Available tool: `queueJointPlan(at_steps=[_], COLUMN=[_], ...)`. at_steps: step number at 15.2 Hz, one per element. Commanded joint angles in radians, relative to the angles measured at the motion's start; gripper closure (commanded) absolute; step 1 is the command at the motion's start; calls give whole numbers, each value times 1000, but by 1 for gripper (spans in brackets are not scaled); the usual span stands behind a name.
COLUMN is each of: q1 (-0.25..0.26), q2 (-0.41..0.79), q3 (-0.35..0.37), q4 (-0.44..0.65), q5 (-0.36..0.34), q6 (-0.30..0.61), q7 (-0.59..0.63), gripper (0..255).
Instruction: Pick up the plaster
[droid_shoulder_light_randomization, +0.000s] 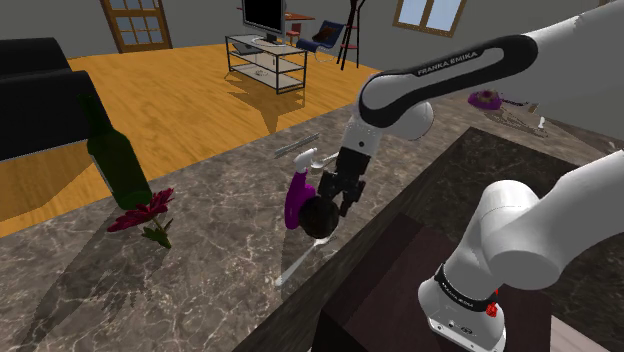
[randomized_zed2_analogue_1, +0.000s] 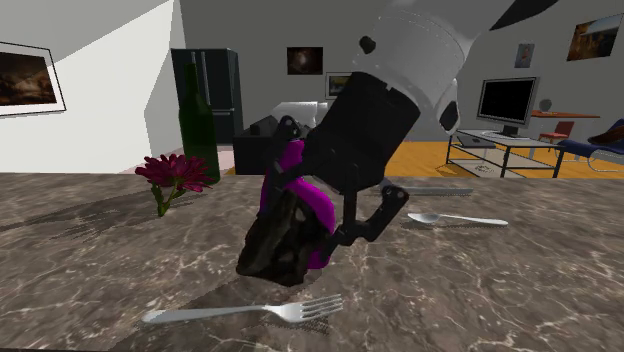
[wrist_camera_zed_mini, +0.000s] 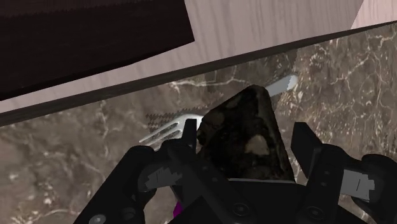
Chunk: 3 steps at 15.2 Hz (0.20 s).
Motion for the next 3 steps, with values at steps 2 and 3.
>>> queueJointPlan(at_steps=[2, 3], q1=[-6, -6], q2=[-18, -18], q3=[1, 1], q4=[16, 16], q5=[-13, -13], q6=[-29, -29], q7=[19, 20], gripper=[255, 255])
